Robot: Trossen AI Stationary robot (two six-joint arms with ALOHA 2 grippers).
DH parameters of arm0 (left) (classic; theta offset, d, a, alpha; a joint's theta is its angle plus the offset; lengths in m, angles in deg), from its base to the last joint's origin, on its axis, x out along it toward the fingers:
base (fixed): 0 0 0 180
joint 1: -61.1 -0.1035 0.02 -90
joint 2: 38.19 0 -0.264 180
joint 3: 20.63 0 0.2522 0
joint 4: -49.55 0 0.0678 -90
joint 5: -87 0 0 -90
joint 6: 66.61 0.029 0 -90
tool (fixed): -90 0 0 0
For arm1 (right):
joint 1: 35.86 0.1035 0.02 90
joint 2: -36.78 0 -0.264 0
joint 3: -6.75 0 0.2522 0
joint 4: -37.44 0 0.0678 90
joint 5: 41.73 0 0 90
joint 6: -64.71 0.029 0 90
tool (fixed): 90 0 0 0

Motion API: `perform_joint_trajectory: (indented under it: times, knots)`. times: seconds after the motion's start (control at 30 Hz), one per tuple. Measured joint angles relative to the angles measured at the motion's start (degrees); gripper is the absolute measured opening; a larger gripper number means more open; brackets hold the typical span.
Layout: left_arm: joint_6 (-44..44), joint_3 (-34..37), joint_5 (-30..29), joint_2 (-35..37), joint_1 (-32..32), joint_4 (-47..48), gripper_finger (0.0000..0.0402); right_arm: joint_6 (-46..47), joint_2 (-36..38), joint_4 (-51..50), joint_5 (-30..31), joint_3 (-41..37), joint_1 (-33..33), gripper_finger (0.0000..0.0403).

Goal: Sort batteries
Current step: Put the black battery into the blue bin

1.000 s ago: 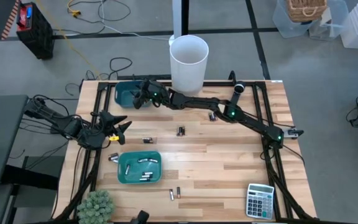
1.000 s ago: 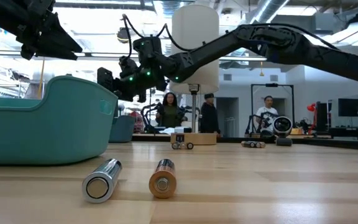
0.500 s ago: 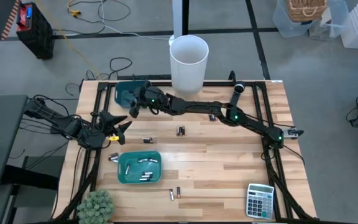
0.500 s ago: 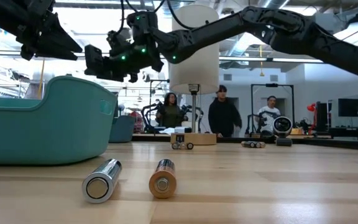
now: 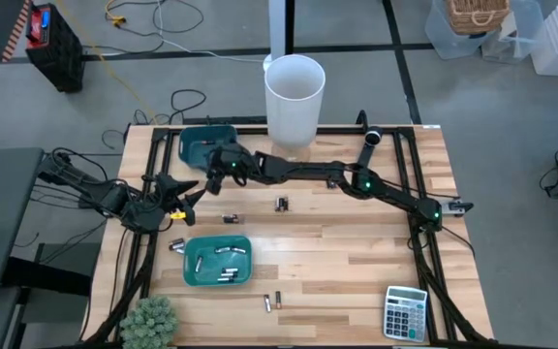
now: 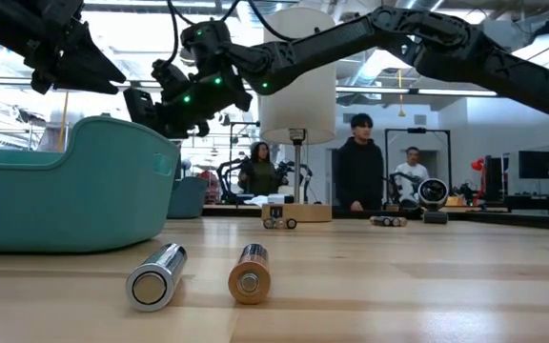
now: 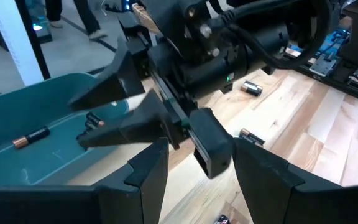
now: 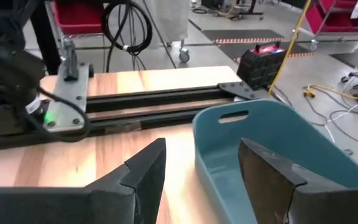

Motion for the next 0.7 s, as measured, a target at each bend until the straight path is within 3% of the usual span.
perform_joint_trajectory:
  times: [0.3, 0.7]
  knots:
    - [-1.4, 0.0, 0.6, 0.0, 0.0, 1.1, 0.0173, 0.6, 0.0, -3.2, -1.0, 0.0, 0.2, 0.0214]
    - [-1.4, 0.0, 0.6, 0.0, 0.0, 1.2, 0.0173, -3.6, 2.1, -18.3, -12.1, 0.0, 2.1, 0.0214]
